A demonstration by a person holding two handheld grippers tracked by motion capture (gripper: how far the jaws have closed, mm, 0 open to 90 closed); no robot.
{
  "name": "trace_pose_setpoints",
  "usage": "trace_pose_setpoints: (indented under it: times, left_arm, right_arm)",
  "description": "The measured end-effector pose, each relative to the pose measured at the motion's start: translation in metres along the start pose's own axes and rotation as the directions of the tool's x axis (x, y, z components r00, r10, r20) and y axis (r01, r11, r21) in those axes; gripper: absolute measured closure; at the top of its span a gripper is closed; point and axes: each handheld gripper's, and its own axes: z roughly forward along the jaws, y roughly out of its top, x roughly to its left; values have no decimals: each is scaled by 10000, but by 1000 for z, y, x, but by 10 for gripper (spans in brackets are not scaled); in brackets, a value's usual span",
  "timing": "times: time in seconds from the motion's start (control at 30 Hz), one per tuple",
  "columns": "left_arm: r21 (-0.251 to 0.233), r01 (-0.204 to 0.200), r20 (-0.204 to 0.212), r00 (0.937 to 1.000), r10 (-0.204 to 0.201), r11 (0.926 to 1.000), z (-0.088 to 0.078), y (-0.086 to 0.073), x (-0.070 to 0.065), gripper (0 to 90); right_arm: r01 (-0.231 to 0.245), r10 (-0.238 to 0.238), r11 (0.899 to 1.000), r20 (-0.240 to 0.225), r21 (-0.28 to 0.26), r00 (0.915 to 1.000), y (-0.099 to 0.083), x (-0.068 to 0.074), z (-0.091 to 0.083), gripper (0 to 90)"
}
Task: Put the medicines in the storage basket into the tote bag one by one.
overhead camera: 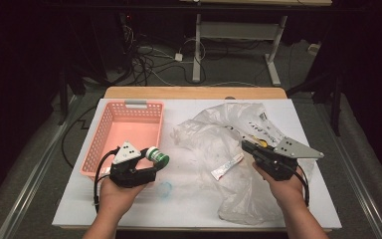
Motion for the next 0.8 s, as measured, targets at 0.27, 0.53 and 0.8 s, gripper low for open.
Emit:
trace_pose_setpoints:
  times: [0.27, 0.53, 0.8]
  left_arm:
    - [150, -300, 260, 9992, 296, 9994, 10, 2, -15, 350]
    - [229, -625, 557, 9966, 611, 9978, 23, 6, -31, 350]
    - [396, -896, 963, 9917, 855, 9952, 40, 15, -47, 349]
  right_arm:
    - [-13, 13, 10000, -21, -4, 10000, 0, 0, 0, 900]
    - [4, -4, 10000, -18, -44, 10000, 1, 1, -1, 900]
    - [2, -2, 9999, -26, -103, 10000, 2, 1, -3, 900]
